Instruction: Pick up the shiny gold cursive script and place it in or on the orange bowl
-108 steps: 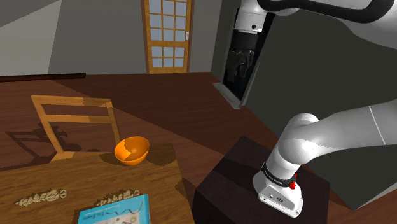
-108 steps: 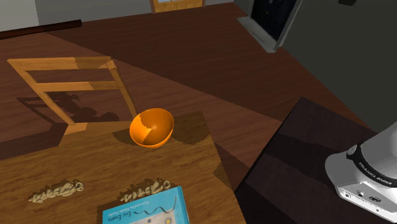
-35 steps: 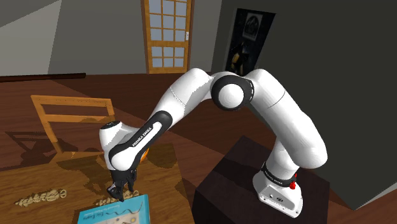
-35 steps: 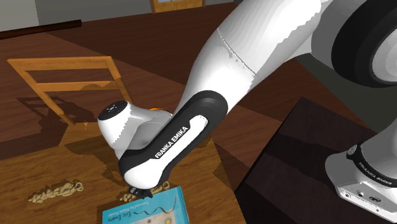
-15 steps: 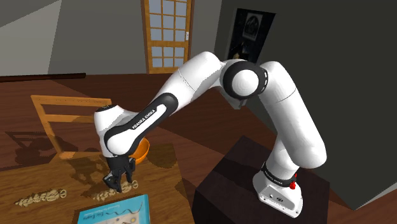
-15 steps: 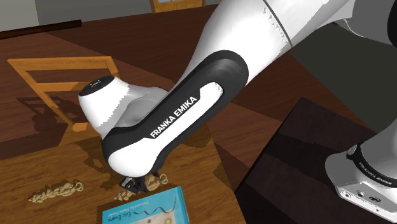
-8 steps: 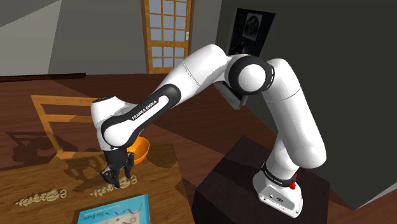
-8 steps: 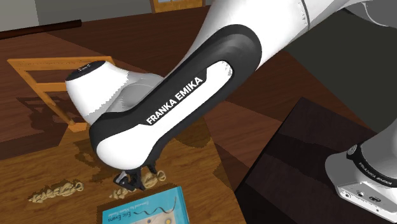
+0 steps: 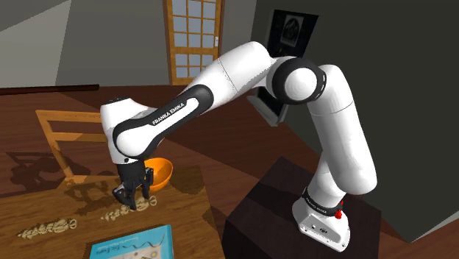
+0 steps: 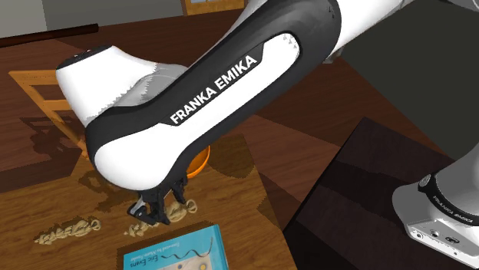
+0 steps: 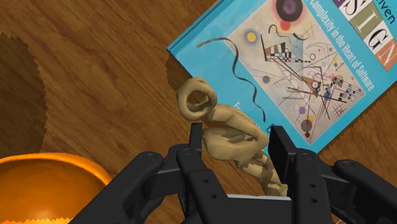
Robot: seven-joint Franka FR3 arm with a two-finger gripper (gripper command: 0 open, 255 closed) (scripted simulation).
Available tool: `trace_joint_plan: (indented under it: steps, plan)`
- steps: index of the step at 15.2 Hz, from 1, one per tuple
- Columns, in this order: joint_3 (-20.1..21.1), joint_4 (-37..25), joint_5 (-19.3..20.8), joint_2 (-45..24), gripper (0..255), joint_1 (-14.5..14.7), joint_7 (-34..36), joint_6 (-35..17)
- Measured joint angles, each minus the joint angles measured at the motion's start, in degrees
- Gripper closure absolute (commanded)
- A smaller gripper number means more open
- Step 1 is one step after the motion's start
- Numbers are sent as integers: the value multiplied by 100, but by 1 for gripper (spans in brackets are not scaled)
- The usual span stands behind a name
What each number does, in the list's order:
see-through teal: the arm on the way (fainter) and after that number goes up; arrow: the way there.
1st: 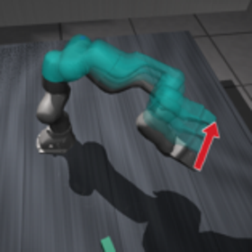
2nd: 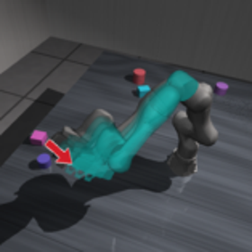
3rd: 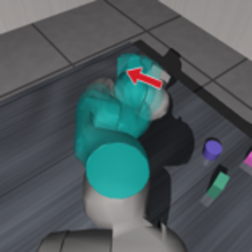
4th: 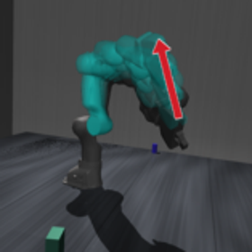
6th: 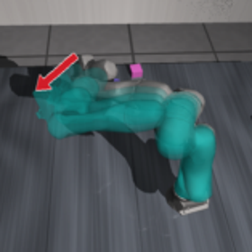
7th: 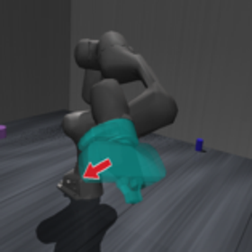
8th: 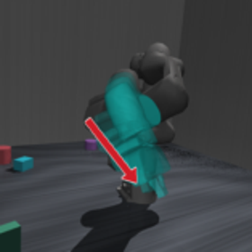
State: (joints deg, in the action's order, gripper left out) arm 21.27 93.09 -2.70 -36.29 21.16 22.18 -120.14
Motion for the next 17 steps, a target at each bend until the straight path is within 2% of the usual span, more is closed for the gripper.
trace_joint_plan:
  steps: [3, 10, 17]
  plan:
    - [5, -53, -20, 91, 255, -60, -44, 153]
    - [-178, -301, 5, 35, 255, -592, -702, 485]
    - [-407, -1183, 104, -325, 255, -1075, -1365, 1140]
